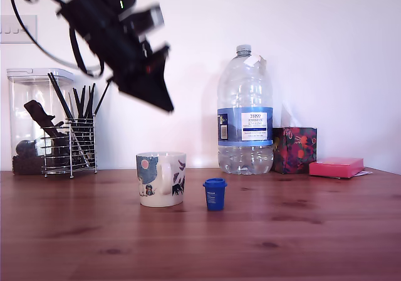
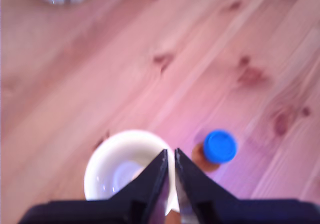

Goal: Pick up the coffee capsules from the table one by one and drop them inside the nearest coffee cup

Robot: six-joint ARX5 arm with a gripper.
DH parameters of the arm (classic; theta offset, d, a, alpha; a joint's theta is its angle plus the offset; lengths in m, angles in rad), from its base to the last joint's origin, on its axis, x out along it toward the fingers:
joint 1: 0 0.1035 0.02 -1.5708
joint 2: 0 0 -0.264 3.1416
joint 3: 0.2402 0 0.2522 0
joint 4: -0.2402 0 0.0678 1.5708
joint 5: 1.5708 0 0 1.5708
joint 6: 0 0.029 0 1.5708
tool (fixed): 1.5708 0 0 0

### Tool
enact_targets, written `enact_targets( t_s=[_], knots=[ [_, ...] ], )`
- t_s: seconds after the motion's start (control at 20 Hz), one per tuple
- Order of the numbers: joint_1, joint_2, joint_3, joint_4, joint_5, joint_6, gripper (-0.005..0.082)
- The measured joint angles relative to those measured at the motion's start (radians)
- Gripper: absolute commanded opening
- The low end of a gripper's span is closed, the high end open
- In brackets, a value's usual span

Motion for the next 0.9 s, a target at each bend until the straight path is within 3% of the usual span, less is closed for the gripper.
enact_targets(
  t_s=[0.2, 0.35, 0.65, 0.8, 0.9],
  knots=[
    [-0.015, -0.112, -0.022, 0.077, 0.029, -0.005, -0.0020],
    [-0.032, -0.206, -0.179, 0.179, 0.036, -0.035, -0.0020],
    [-0.084, -0.377, -0.552, 0.454, 0.023, -0.171, -0.0020],
    [-0.145, -0.474, -0.691, 0.601, -0.041, -0.247, -0.0020],
    [-0.207, -0.500, -0.785, 0.732, -0.132, -0.324, -0.0020]
  ],
)
